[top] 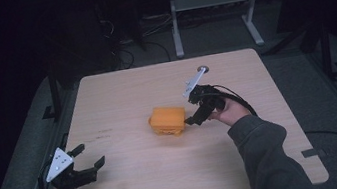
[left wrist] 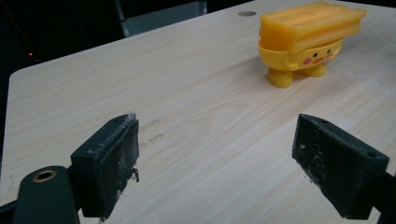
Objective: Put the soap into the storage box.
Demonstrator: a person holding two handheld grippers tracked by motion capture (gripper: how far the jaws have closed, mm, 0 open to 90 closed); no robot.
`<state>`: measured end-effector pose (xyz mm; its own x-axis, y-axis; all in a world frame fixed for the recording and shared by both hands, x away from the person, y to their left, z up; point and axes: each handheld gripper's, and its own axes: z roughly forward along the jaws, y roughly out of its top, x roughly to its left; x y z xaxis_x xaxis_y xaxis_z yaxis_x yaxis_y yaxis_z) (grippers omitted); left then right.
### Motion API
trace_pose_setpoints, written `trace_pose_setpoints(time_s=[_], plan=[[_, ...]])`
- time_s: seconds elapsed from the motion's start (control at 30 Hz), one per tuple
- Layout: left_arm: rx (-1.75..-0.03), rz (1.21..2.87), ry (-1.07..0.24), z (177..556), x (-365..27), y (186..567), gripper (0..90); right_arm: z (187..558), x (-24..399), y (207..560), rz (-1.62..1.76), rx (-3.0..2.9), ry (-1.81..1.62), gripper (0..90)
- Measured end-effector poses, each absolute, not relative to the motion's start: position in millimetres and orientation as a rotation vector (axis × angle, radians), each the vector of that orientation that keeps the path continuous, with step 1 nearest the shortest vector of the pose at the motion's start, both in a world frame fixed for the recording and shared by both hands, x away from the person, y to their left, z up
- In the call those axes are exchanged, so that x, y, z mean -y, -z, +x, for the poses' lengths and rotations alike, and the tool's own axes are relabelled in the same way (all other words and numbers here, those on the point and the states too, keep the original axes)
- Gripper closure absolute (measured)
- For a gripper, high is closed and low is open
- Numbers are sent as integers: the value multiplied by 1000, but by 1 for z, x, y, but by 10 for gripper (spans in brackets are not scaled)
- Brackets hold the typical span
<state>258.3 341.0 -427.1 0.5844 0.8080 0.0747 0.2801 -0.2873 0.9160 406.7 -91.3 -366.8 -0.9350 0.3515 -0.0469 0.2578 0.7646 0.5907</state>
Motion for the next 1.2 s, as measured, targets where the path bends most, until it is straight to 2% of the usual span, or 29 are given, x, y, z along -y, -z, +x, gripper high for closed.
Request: trace_pose_setpoints(time_s=[1.2], plan=[[-878,1856,-674,259,-338,429,139,382,141,382,627,-2770,-914,188]])
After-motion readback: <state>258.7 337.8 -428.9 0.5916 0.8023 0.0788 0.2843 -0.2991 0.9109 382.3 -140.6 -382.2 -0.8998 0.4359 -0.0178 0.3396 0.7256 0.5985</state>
